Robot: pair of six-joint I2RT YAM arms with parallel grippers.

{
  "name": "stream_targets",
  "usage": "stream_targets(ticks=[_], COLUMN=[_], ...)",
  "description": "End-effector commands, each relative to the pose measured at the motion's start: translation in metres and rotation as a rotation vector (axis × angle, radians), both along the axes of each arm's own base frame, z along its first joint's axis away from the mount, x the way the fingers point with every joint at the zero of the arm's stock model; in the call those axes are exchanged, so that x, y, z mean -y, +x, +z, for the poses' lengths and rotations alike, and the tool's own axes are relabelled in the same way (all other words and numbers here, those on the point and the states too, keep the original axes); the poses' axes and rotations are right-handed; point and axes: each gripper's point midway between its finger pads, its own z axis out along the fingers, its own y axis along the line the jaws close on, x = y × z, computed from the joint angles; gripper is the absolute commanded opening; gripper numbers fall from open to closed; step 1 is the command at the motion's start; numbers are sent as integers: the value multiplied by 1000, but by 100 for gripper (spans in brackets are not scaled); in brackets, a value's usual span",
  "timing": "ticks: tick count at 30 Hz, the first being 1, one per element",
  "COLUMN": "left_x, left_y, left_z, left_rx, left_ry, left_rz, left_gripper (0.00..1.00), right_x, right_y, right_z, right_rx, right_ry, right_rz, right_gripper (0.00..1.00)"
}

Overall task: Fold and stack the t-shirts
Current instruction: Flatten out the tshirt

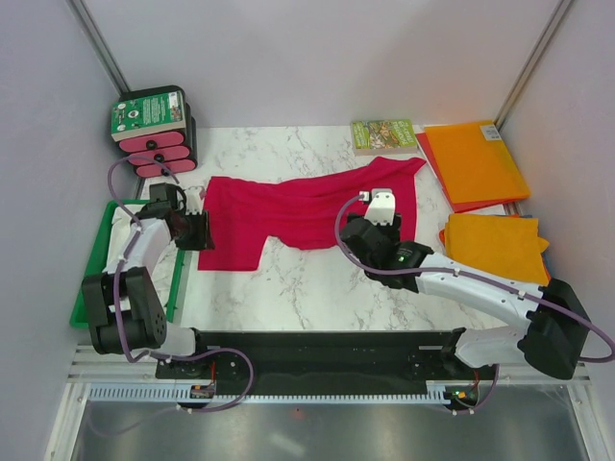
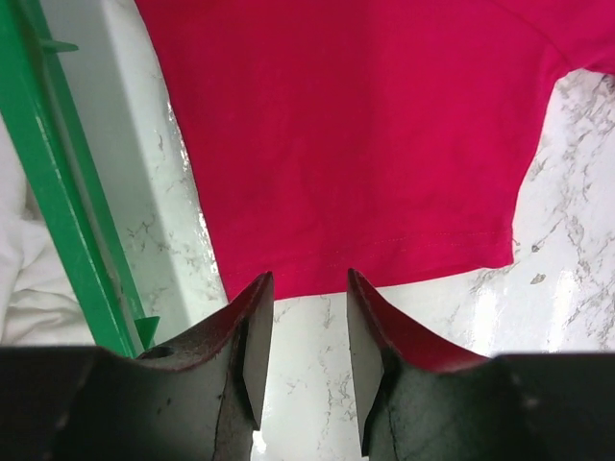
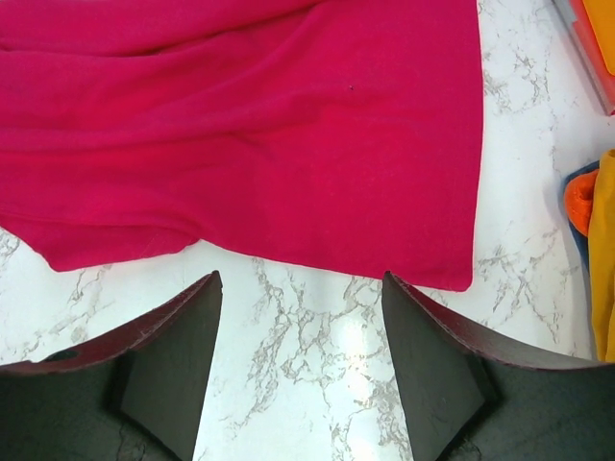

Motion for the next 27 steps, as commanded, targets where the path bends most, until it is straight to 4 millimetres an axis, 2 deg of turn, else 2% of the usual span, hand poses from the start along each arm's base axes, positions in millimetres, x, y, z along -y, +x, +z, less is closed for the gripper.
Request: stream_targets(ticks=[1,5,9,11,27], left_x=[-1,-4,-6,-5,-15], left_y=[4,2,-2,-4,-16], left_z=[-1,-8,-13,-16,-52], left_rx=[-40,-78,-117,-139,-329], left_ry=[-15,-2,3,4,39], left_rz=[12,28,25,22,30], left_gripper=[42,45,62,64,64], right_x=[1,-1,1,2,-3], right_y=[3,3,3,3,4], right_z=[-3,-5,-6,-6,-3], right_rx=[14,13,16,14,15], right_ry=[-11,-9,-11,-9,17], right_rz=[-27,-23,-27,-26,-26], right_gripper=[75,74,75,74,74])
